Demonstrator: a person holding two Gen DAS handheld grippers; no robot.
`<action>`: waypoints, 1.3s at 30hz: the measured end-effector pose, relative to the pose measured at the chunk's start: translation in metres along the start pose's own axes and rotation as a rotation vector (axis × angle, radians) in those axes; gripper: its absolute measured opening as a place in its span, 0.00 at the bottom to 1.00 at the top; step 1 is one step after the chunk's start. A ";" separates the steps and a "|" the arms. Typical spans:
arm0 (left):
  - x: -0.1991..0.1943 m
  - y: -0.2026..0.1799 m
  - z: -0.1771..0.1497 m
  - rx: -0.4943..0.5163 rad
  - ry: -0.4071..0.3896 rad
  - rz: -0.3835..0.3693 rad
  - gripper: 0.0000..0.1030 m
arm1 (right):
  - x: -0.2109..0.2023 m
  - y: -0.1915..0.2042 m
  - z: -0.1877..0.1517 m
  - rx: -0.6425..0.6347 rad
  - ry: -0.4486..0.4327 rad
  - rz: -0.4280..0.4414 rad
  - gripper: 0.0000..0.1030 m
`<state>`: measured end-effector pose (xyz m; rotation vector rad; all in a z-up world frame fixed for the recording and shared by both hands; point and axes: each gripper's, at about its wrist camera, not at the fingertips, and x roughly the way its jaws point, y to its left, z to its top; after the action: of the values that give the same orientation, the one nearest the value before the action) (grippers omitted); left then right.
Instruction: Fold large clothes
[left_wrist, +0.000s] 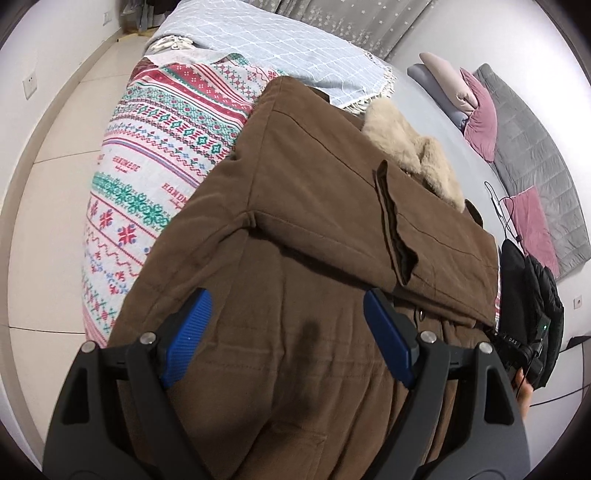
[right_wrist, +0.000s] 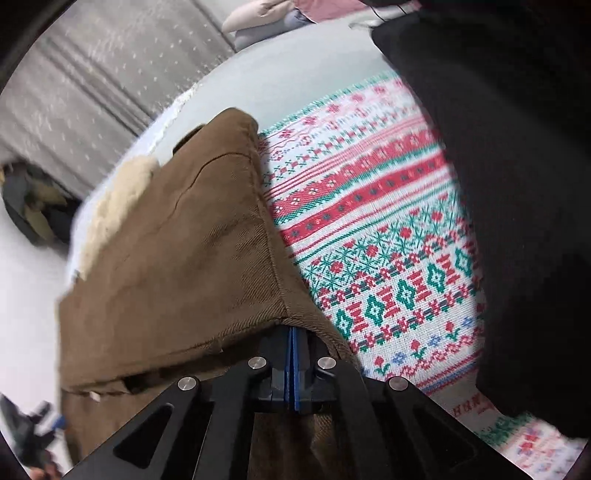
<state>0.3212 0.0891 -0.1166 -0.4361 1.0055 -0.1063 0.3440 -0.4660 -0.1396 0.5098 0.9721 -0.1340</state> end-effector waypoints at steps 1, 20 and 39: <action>-0.002 0.000 -0.001 0.001 -0.002 -0.001 0.82 | -0.003 0.007 0.003 -0.023 0.010 -0.026 0.00; -0.058 -0.024 -0.073 0.249 -0.097 0.139 0.82 | -0.083 0.010 -0.072 -0.388 0.064 -0.069 0.08; -0.105 0.029 -0.150 0.246 -0.135 0.147 0.82 | -0.128 -0.044 -0.185 -0.398 0.160 -0.151 0.25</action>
<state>0.1365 0.1000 -0.1138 -0.1421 0.8757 -0.0667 0.1175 -0.4322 -0.1349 0.0820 1.1602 -0.0327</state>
